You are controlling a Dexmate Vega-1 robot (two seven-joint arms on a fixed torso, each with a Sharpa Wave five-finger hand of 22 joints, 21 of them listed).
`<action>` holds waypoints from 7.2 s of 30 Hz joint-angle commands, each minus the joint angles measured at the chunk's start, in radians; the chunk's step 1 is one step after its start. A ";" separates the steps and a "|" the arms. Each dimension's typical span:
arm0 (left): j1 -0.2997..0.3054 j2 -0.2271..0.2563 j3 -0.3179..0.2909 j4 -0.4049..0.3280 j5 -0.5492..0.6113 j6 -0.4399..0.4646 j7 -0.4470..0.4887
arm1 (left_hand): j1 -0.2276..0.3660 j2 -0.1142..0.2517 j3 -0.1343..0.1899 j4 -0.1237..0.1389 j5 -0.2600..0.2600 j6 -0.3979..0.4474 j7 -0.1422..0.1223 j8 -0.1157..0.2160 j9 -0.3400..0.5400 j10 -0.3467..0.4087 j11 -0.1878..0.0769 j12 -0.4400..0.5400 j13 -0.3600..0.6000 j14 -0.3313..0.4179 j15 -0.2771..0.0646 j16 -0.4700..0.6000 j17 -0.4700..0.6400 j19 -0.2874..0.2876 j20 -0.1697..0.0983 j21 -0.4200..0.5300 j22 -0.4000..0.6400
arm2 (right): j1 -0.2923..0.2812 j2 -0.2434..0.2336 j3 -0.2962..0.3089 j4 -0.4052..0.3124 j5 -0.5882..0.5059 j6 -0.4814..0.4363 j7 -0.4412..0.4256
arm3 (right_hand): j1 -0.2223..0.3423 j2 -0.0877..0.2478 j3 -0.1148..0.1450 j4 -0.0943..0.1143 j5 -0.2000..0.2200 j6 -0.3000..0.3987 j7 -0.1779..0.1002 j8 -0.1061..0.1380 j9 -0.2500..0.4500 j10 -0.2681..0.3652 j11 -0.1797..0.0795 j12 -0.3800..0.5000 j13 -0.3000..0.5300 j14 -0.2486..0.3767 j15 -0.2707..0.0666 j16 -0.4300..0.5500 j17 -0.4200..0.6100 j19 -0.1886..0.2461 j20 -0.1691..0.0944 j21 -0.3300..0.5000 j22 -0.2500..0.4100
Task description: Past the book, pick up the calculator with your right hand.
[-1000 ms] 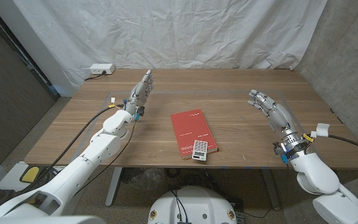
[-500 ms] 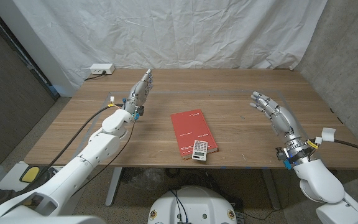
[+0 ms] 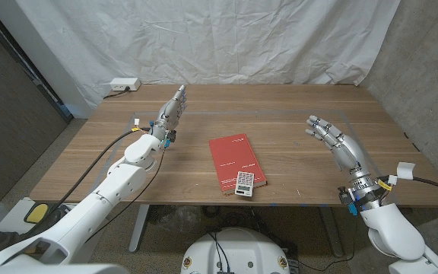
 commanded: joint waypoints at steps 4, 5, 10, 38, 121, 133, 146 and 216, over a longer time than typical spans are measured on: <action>-0.001 0.000 0.001 -0.007 0.008 0.002 0.008 | 0.015 0.004 -0.009 0.001 -0.004 0.007 0.003 0.003 0.004 0.006 -0.006 0.007 0.003 0.004 0.001 0.009 0.003 -0.001 -0.061 0.008 0.004 | -0.043 0.056 0.003 -0.014 -0.087 0.038 -0.004 | 0.016 -0.001 0.005 -0.006 0.006 0.025 -0.003 0.006 0.004 0.024 -0.001 0.005 0.005 0.019 -0.001 0.007 0.005 0.019 -0.031 -0.002 0.006; -0.003 0.003 0.002 -0.006 0.009 0.004 0.004 | 0.015 0.004 -0.009 0.001 -0.004 0.007 0.003 0.003 0.004 0.007 -0.005 0.008 0.003 0.004 0.002 0.008 0.003 -0.001 -0.060 0.008 0.004 | -0.046 0.059 0.005 -0.014 -0.099 0.043 -0.005 | 0.017 -0.001 0.005 -0.006 0.006 0.030 -0.004 0.007 0.004 0.028 -0.001 0.006 0.005 0.025 -0.004 0.008 0.005 0.023 -0.032 -0.001 0.006; -0.005 0.003 0.002 -0.001 0.005 0.012 0.003 | 0.016 0.005 -0.010 0.001 -0.004 0.008 0.004 0.003 0.004 0.007 -0.004 0.008 0.003 0.006 0.001 0.009 0.003 0.000 -0.060 0.008 0.004 | -0.069 0.082 0.011 -0.032 -0.155 0.035 -0.022 | 0.022 -0.003 0.006 -0.007 0.007 0.040 -0.007 0.009 0.004 0.038 -0.004 0.008 0.006 0.033 -0.007 0.008 0.005 0.031 -0.034 -0.002 0.006; 0.035 -0.011 -0.005 -0.027 0.009 -0.050 0.008 | 0.020 0.007 -0.014 0.000 -0.007 0.009 0.007 0.002 0.004 0.009 -0.001 0.007 0.003 0.009 0.007 0.008 0.003 -0.001 -0.055 0.007 0.004 | -0.100 0.136 0.039 -0.037 -0.398 0.076 -0.068 | 0.043 -0.011 0.011 -0.009 0.010 0.062 -0.016 0.010 0.004 0.064 -0.013 0.012 0.006 0.063 -0.018 0.010 0.005 0.062 -0.042 -0.003 0.007; 0.031 0.038 -0.040 -0.108 -0.026 0.011 0.003 | 0.029 0.016 -0.026 0.001 -0.015 0.013 0.006 0.000 0.004 0.013 -0.002 0.006 0.003 0.008 0.010 0.005 0.003 -0.006 -0.049 0.006 0.005 | -0.221 0.044 -0.058 -0.154 -1.131 -0.266 -0.668 | 0.147 -0.061 0.033 -0.012 0.054 0.195 -0.104 0.023 0.007 0.182 -0.106 0.026 0.009 0.179 -0.105 0.009 0.008 0.180 -0.096 -0.014 0.008; 0.038 0.034 -0.038 -0.111 -0.020 -0.003 0.005 | 0.029 0.017 -0.028 0.001 -0.016 0.012 0.007 0.000 0.004 0.012 -0.002 0.005 0.003 0.006 0.011 0.005 0.003 -0.008 -0.047 0.006 0.005 | -0.223 -0.053 -0.119 -0.171 -1.191 -0.395 -0.732 | 0.162 -0.069 0.036 -0.013 0.060 0.215 -0.125 0.026 0.008 0.195 -0.127 0.027 0.010 0.196 -0.120 0.010 0.009 0.194 -0.103 -0.017 0.008; 0.037 0.032 -0.037 -0.117 -0.012 -0.010 0.009 | 0.030 0.018 -0.030 0.001 -0.017 0.013 0.007 0.000 0.004 0.012 -0.003 0.005 0.003 0.006 0.012 0.005 0.003 -0.008 -0.046 0.006 0.005 | -0.178 -0.151 -0.201 -0.162 -1.235 -0.538 -0.775 | 0.185 -0.078 0.041 -0.017 0.067 0.229 -0.144 0.026 0.009 0.204 -0.148 0.027 0.010 0.208 -0.132 0.009 0.009 0.203 -0.111 -0.021 0.007; 0.061 0.074 -0.067 -0.147 -0.037 0.025 0.007 | 0.035 0.024 -0.041 0.002 -0.023 0.012 0.006 -0.001 0.004 0.011 -0.005 0.005 0.003 0.006 0.010 0.006 0.003 -0.012 -0.042 0.006 0.005 | 0.049 -0.361 -0.601 -0.129 -1.364 -1.014 -0.738 | 0.270 -0.084 0.072 -0.009 0.105 0.218 -0.238 -0.005 0.015 0.265 -0.176 0.033 0.017 0.258 -0.168 0.005 0.019 0.245 -0.132 -0.048 0.012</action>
